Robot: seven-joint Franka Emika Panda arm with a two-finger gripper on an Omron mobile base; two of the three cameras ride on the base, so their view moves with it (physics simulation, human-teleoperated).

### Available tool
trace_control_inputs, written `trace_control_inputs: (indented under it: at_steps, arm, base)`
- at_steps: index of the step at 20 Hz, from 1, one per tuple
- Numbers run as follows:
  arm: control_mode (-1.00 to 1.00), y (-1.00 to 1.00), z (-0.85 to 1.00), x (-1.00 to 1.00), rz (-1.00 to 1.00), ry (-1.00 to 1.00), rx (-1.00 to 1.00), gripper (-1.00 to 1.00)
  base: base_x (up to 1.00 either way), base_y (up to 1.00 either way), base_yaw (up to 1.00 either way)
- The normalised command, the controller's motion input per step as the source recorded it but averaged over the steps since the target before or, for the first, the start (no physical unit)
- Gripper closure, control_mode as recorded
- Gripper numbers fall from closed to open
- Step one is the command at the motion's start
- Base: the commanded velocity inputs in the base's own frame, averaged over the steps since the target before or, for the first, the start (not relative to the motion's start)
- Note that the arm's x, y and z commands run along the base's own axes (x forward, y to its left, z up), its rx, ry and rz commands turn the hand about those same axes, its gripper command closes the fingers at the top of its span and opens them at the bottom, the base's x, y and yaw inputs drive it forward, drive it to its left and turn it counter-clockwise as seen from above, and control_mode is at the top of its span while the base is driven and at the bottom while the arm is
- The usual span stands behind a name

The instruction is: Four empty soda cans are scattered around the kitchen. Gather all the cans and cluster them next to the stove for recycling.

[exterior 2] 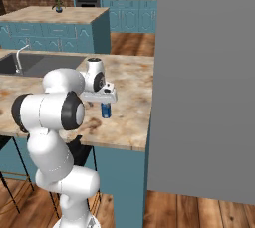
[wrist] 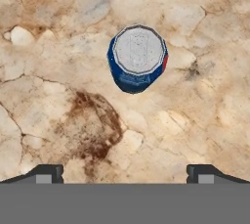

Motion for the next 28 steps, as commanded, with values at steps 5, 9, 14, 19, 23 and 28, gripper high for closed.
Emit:
trace_control_inputs:
  at_steps: [5, 9, 14, 19, 23, 28]
  arm:
    - [-1.00, 0.00, -0.03, 0.27, 0.00, 0.00, 0.00, -1.00]
    - [-1.00, 0.00, -0.01, 0.24, 0.00, 0.00, 0.00, -1.00]
    - [-1.00, 0.00, -0.07, 0.22, 0.00, 0.00, 0.00, -1.00]
    - [-1.00, 0.00, -0.07, 0.13, 0.00, 0.00, 0.00, -1.00]
    - [-1.00, 0.00, -0.12, 0.16, 0.00, 0.00, 0.00, -1.00]
    - [-1.00, 0.00, -0.10, 0.20, 0.00, 0.00, 0.00, -1.00]
  base:
    - [0.00, 0.00, 0.00]
    - [0.00, 0.00, 0.00]
    - [0.00, 0.00, 0.00]
    - [0.00, 0.00, 0.00]
    - [0.00, 0.00, 0.00]
    - [0.00, 0.00, 0.00]
